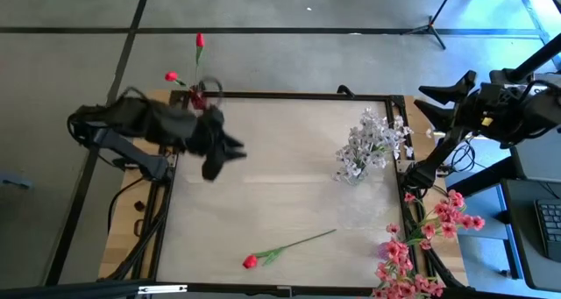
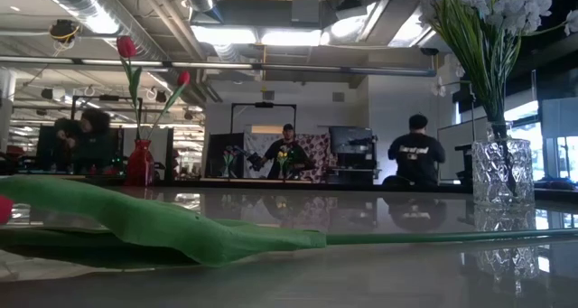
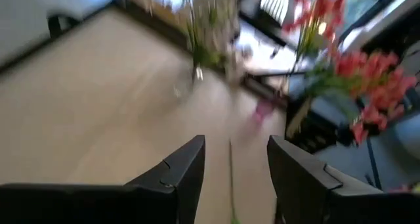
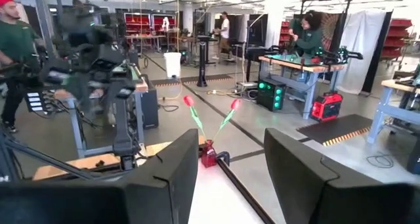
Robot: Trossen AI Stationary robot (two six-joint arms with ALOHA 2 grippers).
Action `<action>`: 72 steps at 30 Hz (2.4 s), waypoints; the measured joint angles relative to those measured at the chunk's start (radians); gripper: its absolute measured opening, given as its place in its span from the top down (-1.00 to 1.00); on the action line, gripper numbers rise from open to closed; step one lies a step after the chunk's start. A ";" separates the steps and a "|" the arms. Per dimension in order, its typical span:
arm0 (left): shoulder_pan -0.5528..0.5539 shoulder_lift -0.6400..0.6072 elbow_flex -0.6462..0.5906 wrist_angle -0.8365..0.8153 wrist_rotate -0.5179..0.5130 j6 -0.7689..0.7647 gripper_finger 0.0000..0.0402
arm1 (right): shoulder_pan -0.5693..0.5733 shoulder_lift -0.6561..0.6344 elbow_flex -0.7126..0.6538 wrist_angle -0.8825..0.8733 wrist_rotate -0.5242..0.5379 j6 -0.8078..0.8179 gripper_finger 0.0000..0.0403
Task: Sort flowers into vase by color
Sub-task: Put the red tulip into the red vase
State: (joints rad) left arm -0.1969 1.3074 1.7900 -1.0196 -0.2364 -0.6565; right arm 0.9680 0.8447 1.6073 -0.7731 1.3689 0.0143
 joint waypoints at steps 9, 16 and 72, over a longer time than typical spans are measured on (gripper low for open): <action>-0.270 0.163 0.000 -0.069 -0.051 -0.250 0.20 | 0.000 0.025 0.000 0.013 0.004 0.066 0.13; -0.435 0.330 0.000 -0.068 -0.035 -0.347 0.20 | 0.000 0.041 0.000 0.015 0.039 0.071 0.13; -0.411 0.905 0.028 -0.118 -0.292 -0.327 0.98 | 0.000 0.275 -0.001 0.016 -0.272 0.428 0.13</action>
State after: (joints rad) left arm -0.6084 2.2127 1.8183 -1.1375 -0.5287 -0.9833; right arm 0.9680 1.1198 1.6066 -0.7570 1.0969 0.4419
